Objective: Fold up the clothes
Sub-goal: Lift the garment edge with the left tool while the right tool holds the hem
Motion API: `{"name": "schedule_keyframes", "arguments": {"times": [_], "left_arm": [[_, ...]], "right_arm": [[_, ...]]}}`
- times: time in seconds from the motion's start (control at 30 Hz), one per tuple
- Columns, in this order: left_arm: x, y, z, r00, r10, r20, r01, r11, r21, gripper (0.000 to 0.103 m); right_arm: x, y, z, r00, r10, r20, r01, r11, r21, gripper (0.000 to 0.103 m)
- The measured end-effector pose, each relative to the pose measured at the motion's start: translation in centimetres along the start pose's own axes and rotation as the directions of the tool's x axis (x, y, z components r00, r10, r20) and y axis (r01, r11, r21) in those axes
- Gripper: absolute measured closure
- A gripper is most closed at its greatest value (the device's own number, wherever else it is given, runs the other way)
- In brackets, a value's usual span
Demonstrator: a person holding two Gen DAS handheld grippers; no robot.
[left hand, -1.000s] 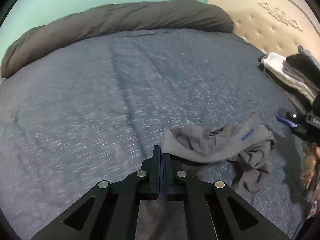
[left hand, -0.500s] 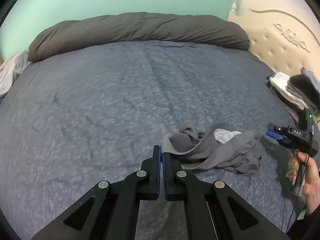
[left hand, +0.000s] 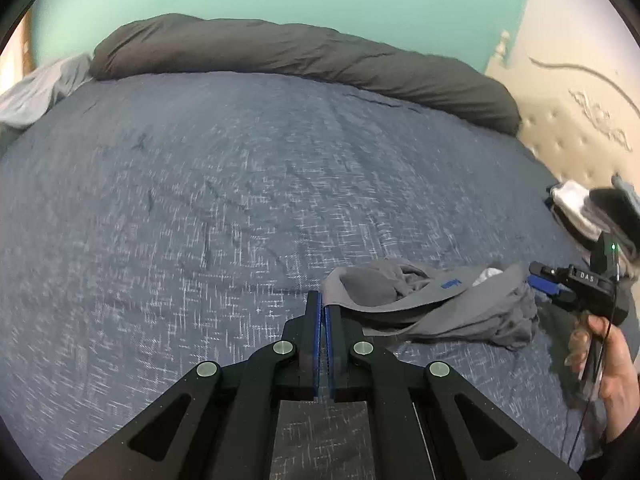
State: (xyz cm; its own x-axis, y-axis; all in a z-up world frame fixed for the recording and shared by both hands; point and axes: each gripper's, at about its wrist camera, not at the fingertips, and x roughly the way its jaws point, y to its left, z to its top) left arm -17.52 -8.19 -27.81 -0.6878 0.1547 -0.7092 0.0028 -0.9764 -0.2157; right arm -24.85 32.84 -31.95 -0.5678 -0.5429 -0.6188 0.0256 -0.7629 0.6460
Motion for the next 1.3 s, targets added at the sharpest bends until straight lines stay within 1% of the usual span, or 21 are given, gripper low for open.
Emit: {"name": "schedule_keyframes", "arguments": {"times": [0.07, 0.1, 0.13, 0.23, 0.37, 0.43, 0.47, 0.57, 0.6, 0.63, 0.67, 0.97, 1.0, 1.07, 1.1, 1.3], "left_arm": [[0.5, 0.1, -0.6, 1.000, -0.008, 0.007, 0.008, 1.000, -0.016, 0.101], [0.6, 0.3, -0.9, 1.000, -0.011, 0.012, 0.011, 1.000, -0.026, 0.101], [0.8, 0.4, -1.1, 1.000, -0.016, 0.014, 0.016, 0.999, -0.035, 0.101], [1.1, 0.2, -1.1, 0.999, -0.027, 0.021, 0.028, 0.999, -0.037, 0.101], [1.0, -0.2, -0.8, 0.999, -0.032, 0.044, 0.033, 0.999, -0.032, 0.101], [1.1, -0.1, -0.8, 0.999, -0.014, 0.047, 0.015, 1.000, -0.019, 0.101], [1.1, 0.2, -0.9, 0.999, -0.014, 0.046, 0.016, 1.000, -0.027, 0.101], [1.2, 0.8, -1.3, 0.999, -0.016, 0.036, 0.018, 0.998, -0.059, 0.101], [1.4, 0.9, -1.4, 0.999, -0.013, 0.032, 0.015, 0.998, -0.064, 0.101], [1.6, 0.9, -1.4, 1.000, -0.011, 0.030, 0.013, 0.998, -0.068, 0.101], [1.7, 0.9, -1.5, 1.000, -0.012, 0.027, 0.013, 0.997, -0.070, 0.101], [2.6, 1.1, -1.7, 0.999, -0.031, 0.007, 0.032, 0.996, -0.081, 0.101], [2.7, 1.1, -1.7, 0.999, -0.034, 0.005, 0.034, 0.996, -0.083, 0.101], [2.9, 1.1, -1.8, 0.999, -0.038, 0.000, 0.038, 0.996, -0.085, 0.101], [2.8, 1.2, -1.7, 0.999, -0.041, 0.001, 0.041, 0.995, -0.088, 0.101], [2.3, 2.2, -1.5, 0.999, -0.043, 0.019, 0.045, 0.993, -0.110, 0.101]], "right_arm": [[0.4, 0.6, -0.1, 1.000, 0.013, -0.007, -0.014, 0.999, -0.030, 0.065], [0.7, 1.0, -0.3, 1.000, 0.011, -0.011, -0.011, 0.999, -0.052, 0.077], [0.8, 1.4, -0.4, 1.000, 0.002, -0.013, -0.003, 0.997, -0.077, 0.091], [0.7, 1.8, -0.5, 1.000, -0.018, 0.001, 0.018, 0.993, -0.118, 0.099], [-0.6, 2.2, -0.6, 0.998, -0.024, 0.052, 0.033, 0.986, -0.162, 0.102], [-1.2, 2.4, -0.5, 0.997, -0.030, 0.071, 0.043, 0.983, -0.180, 0.102], [-1.3, 2.2, -0.5, 0.996, -0.035, 0.076, 0.048, 0.984, -0.174, 0.102], [-1.3, 0.9, -0.5, 0.995, -0.070, 0.076, 0.078, 0.991, -0.113, 0.100], [-1.2, 0.4, -0.4, 0.995, -0.076, 0.071, 0.082, 0.992, -0.091, 0.087], [-1.2, 0.1, -0.4, 0.995, -0.076, 0.062, 0.080, 0.994, -0.073, 0.064], [-1.1, -0.2, -0.4, 0.995, -0.076, 0.058, 0.080, 0.995, -0.061, 0.057], [1.0, 0.4, -0.6, 0.996, -0.094, 0.006, 0.094, 0.991, -0.090, 0.056], [1.2, 0.4, -0.7, 0.995, -0.096, 0.003, 0.096, 0.991, -0.098, 0.060], [1.6, 0.7, -0.9, 0.995, -0.097, 0.003, 0.097, 0.989, -0.112, 0.081], [1.5, 0.8, -1.0, 0.996, -0.086, 0.008, 0.086, 0.989, -0.117, 0.096], [0.7, 2.8, -0.8, 0.997, -0.032, 0.068, 0.043, 0.986, -0.162, 0.100]]}}
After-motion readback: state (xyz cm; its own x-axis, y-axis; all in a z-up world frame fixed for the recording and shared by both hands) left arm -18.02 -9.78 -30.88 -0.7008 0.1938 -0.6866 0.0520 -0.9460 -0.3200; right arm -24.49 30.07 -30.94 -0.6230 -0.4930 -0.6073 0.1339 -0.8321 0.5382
